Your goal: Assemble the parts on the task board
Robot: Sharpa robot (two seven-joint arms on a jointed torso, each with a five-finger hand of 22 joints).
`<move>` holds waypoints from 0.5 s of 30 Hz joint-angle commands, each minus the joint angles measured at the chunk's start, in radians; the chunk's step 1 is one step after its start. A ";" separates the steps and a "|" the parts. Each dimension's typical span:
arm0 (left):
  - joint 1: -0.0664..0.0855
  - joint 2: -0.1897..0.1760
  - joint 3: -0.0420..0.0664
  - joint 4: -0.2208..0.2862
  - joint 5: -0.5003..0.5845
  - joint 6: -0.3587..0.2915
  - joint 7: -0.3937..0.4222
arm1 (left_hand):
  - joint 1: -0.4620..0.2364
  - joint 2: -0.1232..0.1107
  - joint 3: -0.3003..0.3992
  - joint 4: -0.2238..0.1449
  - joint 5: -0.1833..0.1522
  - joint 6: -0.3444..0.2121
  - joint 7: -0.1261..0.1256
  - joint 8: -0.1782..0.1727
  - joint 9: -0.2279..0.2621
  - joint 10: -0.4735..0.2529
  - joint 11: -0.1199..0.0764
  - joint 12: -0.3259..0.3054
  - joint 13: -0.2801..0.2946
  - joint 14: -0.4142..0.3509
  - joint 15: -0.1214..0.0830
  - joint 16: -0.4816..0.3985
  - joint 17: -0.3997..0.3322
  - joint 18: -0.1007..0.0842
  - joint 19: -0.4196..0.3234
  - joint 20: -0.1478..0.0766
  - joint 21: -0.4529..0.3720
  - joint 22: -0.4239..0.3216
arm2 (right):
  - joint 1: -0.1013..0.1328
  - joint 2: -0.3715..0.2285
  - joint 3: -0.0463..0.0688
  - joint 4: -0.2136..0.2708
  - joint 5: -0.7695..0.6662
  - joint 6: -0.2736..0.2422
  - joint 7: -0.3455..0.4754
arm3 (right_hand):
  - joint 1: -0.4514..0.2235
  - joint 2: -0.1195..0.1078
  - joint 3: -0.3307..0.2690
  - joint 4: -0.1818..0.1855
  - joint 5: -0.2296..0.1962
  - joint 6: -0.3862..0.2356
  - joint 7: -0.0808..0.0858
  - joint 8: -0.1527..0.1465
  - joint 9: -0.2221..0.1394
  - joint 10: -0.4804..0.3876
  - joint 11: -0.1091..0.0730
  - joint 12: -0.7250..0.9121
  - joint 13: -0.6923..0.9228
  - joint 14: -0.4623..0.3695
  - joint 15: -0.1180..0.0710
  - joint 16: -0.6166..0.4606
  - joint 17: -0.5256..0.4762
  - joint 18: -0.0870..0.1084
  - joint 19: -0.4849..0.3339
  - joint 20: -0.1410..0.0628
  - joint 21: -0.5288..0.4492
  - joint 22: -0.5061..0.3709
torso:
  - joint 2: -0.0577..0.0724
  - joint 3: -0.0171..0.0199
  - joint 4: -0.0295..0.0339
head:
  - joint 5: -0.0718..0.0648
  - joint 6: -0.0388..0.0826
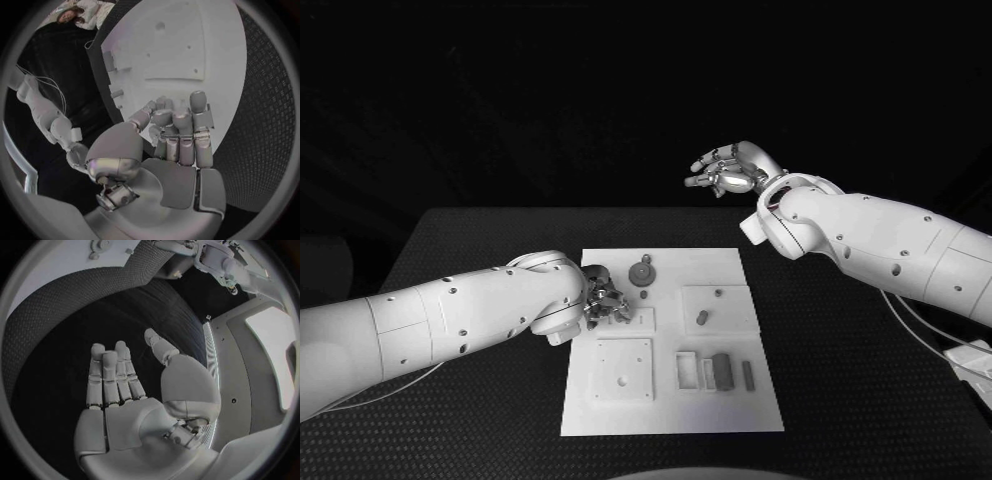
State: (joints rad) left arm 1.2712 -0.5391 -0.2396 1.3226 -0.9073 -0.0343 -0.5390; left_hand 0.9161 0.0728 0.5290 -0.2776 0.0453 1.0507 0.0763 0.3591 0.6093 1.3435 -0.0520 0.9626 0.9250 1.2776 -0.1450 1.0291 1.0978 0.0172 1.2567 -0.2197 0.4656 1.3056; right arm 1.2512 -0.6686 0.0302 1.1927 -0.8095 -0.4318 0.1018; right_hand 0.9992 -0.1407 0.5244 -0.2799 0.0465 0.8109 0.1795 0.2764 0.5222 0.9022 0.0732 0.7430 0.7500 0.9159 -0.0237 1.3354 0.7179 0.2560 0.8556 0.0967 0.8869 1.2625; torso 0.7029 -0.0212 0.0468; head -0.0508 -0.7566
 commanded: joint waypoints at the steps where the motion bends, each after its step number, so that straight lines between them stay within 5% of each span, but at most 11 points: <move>1: -0.001 0.004 0.001 -0.001 -0.038 0.015 0.000 | 0.000 0.008 0.010 -0.003 0.004 0.055 -0.038 0.001 0.001 -0.026 -0.022 0.004 -0.002 -0.014 -0.010 0.006 -0.002 0.013 0.004 -0.014 0.001 0.002 | 0.001 0.001 0.001 0.001 0.003 0.017 0.014 | 0.003 0.008 0.001 -0.003 0.004 -0.001 0.008 -0.003 -0.001 0.001 0.007 -0.005 -0.002 0.000 0.000 -0.006 -0.002 0.006 -0.002 0.002 -0.007 -0.001 | 0.001 0.0014 -0.0006 | -0.002 -0.002; 15: -0.010 0.013 0.001 -0.013 -0.061 0.028 0.002 | -0.014 0.001 0.009 0.005 0.004 0.075 -0.045 0.006 0.007 -0.026 -0.028 0.007 -0.011 -0.019 -0.009 0.022 -0.026 0.010 0.005 -0.016 -0.002 0.008 | 0.001 0.001 0.001 0.008 -0.019 0.013 0.001 | -0.002 0.007 -0.003 0.000 0.004 -0.003 0.008 -0.003 -0.001 0.003 0.008 -0.005 -0.015 0.002 0.000 -0.007 -0.004 0.006 0.000 0.003 -0.009 -0.002 | 0.000 0.0003 -0.0008 | 0.001 -0.007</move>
State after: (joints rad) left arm 1.2629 -0.5302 -0.2390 1.3105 -0.9491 -0.0259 -0.5400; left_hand 0.9078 0.0721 0.5378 -0.2793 0.0460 1.0543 0.0731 0.3628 0.6145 1.3400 -0.0555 0.9653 0.9142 1.2771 -0.1450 1.0455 1.0733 0.0172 1.2527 -0.2241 0.4655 1.3079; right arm 1.2513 -0.6682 0.0304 1.1988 -0.8129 -0.4287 0.1007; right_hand 0.9993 -0.1408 0.5244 -0.2800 0.0465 0.8089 0.1810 0.2764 0.5223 0.9060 0.0770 0.7431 0.7364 0.9143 -0.0221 1.3349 0.7153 0.2556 0.8556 0.0967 0.8811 1.2615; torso 0.7029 -0.0205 0.0463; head -0.0498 -0.7624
